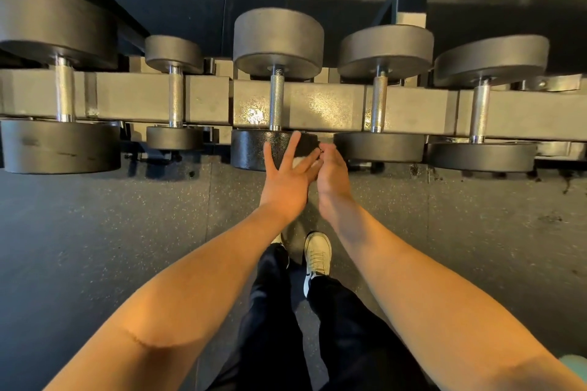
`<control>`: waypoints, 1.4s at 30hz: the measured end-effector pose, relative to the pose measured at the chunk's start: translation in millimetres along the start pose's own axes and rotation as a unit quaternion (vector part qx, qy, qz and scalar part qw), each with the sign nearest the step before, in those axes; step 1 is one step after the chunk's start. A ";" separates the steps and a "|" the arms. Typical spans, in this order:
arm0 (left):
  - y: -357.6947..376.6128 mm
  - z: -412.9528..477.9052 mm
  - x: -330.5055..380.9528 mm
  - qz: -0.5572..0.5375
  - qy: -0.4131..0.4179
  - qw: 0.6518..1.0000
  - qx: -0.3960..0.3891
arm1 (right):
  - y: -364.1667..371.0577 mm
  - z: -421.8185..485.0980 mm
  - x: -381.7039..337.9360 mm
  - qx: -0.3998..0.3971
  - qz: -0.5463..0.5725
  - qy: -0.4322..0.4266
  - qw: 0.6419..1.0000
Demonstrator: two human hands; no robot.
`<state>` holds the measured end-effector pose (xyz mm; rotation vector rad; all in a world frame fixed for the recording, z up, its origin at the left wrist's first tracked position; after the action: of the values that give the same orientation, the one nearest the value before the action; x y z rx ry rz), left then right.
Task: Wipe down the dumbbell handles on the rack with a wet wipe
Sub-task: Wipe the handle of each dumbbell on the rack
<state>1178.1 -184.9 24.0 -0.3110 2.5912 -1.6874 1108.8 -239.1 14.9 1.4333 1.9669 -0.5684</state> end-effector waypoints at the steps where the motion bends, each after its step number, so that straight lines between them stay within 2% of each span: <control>1: 3.0 -1.9 0.3 0.009 0.006 1.000 -0.007 | -0.8 -1.4 3.3 0.013 -0.033 -0.002 0.999; 3: 3.3 -5.1 -6.3 -0.007 -0.008 1.000 0.007 | 3.5 -3.9 2.1 0.007 -0.107 -0.042 0.993; 5: -0.5 -13.0 -18.1 -0.069 -0.035 0.995 0.058 | 11.4 -7.1 -4.8 -0.003 -0.170 -0.093 0.981; 9: -4.3 -32.1 -51.6 -0.264 -0.144 0.942 0.153 | 39.6 -13.0 -18.6 -0.027 -0.262 -0.156 0.952; 11: 1.3 -38.8 -68.2 -0.355 -0.219 0.892 0.174 | 51.1 -11.4 -19.7 -0.028 -0.268 -0.163 0.949; 14: 14.0 -39.1 -90.2 -0.513 -0.272 0.787 0.207 | 65.5 -8.6 -24.0 -0.015 -0.325 -0.217 0.920; 17: 33.4 -30.6 -114.1 -0.611 -0.348 0.684 0.193 | 75.6 -3.0 -27.7 0.009 -0.351 -0.245 0.904; 22: 50.7 -11.3 -139.9 -0.708 -0.385 0.580 0.121 | 87.1 9.9 -49.4 0.037 -0.367 -0.231 0.900; 25: 50.8 0.9 -152.7 -0.723 -0.392 0.560 0.101 | 93.0 22.6 -55.5 0.027 -0.406 -0.202 0.891; 28: 40.3 10.7 -163.0 -0.715 -0.400 0.567 0.082 | 91.8 38.6 -50.8 0.018 -0.400 -0.146 0.905; 29: 34.8 15.6 -165.7 -0.706 -0.394 0.585 0.072 | 90.8 42.4 -50.1 0.023 -0.376 -0.129 0.917; 31: 22.0 30.8 -169.2 -0.673 -0.362 0.643 0.050 | 89.9 48.4 -53.6 0.036 -0.341 -0.113 0.933; 36: -10.3 79.1 -170.8 -0.615 -0.261 0.743 0.031 | 85.2 64.2 -70.1 0.064 -0.333 -0.073 0.938; 40: -35.2 120.3 -163.1 -0.642 -0.257 0.722 -0.008 | 84.4 68.9 -67.7 0.084 -0.366 -0.028 0.927; 41: -35.6 127.9 -159.9 -0.662 -0.270 0.699 -0.021 | 84.1 69.1 -67.6 0.093 -0.371 -0.023 0.924; 42: -35.9 131.4 -155.9 -0.697 -0.292 0.655 -0.027 | 84.1 68.7 -68.2 0.100 -0.376 -0.022 0.921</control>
<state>1354.2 -288.5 -9.8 -2.7561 1.6629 -1.0794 1219.1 -304.5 16.2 0.7023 2.4527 -1.1466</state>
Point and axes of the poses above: each hand's wrist, its own z-axis towards the middle knuckle, its own y-axis out of the palm, x = y × z, the point moved 7 cm from there along z, towards the middle knuckle, and after that the axes turned 5 degrees about -x, right-handed, at the moved point
